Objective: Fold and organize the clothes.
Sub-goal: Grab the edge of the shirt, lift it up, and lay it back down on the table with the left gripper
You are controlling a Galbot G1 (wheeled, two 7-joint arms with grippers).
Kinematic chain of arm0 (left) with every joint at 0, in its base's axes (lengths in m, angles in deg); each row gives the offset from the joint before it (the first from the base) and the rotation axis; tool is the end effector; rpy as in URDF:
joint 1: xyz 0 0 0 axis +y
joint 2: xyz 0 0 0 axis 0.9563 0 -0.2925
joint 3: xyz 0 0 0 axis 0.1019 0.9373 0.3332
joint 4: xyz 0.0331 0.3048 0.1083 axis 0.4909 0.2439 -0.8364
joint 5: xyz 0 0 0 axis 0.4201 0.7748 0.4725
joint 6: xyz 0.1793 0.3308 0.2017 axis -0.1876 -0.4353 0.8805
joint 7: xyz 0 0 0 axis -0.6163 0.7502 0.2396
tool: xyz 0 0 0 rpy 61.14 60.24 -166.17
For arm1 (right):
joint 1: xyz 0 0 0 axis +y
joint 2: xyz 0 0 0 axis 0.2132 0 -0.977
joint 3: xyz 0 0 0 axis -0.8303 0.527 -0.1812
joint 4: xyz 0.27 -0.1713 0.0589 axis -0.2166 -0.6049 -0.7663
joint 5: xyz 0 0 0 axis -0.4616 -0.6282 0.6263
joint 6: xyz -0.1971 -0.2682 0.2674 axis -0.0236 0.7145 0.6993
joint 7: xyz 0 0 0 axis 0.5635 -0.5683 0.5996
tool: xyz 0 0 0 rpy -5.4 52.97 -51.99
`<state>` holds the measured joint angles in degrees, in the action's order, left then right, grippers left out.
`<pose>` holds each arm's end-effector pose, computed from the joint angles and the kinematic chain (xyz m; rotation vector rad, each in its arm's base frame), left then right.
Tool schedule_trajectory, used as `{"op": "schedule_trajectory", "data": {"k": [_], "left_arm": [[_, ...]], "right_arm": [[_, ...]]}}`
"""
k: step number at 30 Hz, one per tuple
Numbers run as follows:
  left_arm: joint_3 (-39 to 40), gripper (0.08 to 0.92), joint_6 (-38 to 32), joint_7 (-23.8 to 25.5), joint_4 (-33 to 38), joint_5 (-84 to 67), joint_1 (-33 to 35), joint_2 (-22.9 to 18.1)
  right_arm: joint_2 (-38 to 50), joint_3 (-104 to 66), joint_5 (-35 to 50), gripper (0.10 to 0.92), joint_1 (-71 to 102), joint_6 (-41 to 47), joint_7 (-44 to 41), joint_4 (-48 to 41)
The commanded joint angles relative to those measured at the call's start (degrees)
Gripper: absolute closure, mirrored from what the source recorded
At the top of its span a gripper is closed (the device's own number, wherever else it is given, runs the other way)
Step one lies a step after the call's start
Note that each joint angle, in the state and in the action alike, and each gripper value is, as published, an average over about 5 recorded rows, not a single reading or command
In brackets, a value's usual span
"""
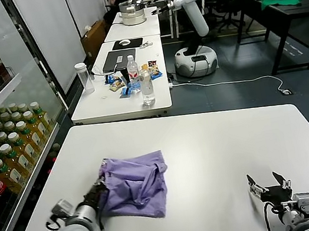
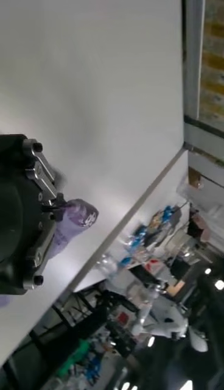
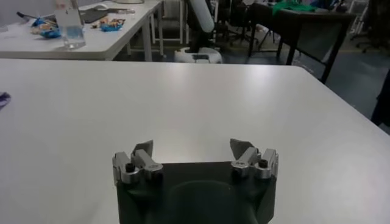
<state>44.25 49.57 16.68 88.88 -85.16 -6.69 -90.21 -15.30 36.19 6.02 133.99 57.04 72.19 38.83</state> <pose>0.3636 0.0680 -0.2273 0.0541 -2.5971 0.8989 0.2614 -0.0713 -0.2325 -0.0819 -2.7106 -0.0223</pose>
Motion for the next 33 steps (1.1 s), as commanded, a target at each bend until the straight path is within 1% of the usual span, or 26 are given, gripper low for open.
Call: {"op": "schedule_trajectory", "data": {"k": [1,4,8,11,13,16,19,22,24,28,33], "left_arm": [[-17.99,0.907,4.16,-0.59,2.32,-23.73,-1.65,13.73],[-21.09,0.907,5.26,-1.38,3.76,-26.94,-2.16,17.02],[-21.25,0.907,5.47,-2.8,8.44,-26.54,-2.49,18.55],[-16.9,0.907,5.38,-3.69,13.35,-20.0,-2.25,17.73],[-11.25,0.907,5.55,-4.19,16.48,-12.36,-1.74,16.14],[0.72,0.907,6.47,-5.78,19.25,2.84,-1.37,12.08],[12.73,0.907,8.36,-7.85,19.37,18.3,-1.73,5.18],[21.24,0.907,9.47,-9.14,18.19,28.97,-1.47,-1.84],[25.17,0.907,9.57,-9.7,16.68,33.36,-1.16,-5.38],[31.61,0.907,9.58,-10.76,10.69,39.76,-1.37,-11.66],[36.03,0.907,9.64,-12.48,3.99,42.37,-1.4,-17.9]], "right_arm": [[-0.13,0.28,0.1,0.203,-0.23,-0.14,-0.05,-0.04],[-0.33,0.57,0.12,0.203,-0.42,-0.3,-0.08,0.05],[-0.68,0.93,0.15,0.203,-0.56,-0.54,-0.13,0.28],[-0.91,1.23,0.12,0.203,-0.6,-0.75,-0.16,0.42],[-1.02,1.41,0.08,0.203,-0.6,-0.9,-0.19,0.5],[-1.17,1.55,0.03,0.203,-0.6,-1.14,-0.22,0.53],[-1.56,1.71,-0.25,0.203,-0.61,-1.28,-0.21,0.44],[-2.42,2.19,-1.44,0.203,-0.66,-1.31,-0.19,0.27],[-2.9,2.37,-2.21,0.203,-0.62,-1.32,-0.19,0.24],[-3.06,1.9,-2.53,0.203,-0.56,-1.37,-0.22,0.14],[-2.75,1.46,-2.63,0.203,-0.91,-1.36,-0.25,-0.02]]}}
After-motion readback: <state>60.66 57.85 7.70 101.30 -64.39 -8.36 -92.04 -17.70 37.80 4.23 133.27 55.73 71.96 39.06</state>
